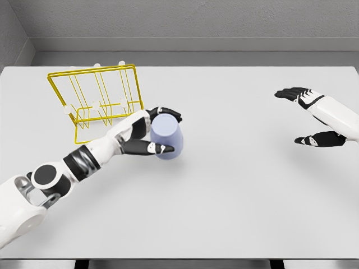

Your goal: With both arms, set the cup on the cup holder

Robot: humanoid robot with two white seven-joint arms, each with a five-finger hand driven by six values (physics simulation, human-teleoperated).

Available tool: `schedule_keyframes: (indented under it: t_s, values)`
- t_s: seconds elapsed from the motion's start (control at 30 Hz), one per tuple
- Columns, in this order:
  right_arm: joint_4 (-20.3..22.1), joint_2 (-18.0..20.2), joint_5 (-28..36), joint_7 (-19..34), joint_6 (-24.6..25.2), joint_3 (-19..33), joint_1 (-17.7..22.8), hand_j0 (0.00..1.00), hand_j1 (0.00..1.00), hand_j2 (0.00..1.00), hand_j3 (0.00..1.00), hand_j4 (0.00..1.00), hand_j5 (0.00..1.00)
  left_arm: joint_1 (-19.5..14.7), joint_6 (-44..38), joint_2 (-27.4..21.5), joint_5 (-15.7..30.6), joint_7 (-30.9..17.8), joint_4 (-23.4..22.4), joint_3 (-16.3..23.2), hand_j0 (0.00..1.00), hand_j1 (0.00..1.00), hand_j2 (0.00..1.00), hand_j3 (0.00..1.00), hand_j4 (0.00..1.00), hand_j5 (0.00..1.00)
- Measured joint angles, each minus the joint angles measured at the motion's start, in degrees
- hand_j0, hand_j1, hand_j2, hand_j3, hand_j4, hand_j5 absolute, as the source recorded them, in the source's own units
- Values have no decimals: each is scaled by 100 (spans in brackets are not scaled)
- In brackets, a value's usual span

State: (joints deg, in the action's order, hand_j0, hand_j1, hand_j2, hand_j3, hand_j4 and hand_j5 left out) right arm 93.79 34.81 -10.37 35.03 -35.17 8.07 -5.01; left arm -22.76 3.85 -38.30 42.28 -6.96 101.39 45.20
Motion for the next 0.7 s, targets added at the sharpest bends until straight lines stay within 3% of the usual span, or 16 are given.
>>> schedule_keyframes:
  t_s: [0.27,0.7]
  values:
    - [1,-3,0,0,0,-1,-9,100,100,100,100,100,100,-35,37,-240,59,5,147,-329,67,67,67,67,67,67]
    - [-4,-4,-1,0,0,1,0,100,100,100,100,100,100,-255,176,-356,147,43,167,-396,68,68,68,68,68,68]
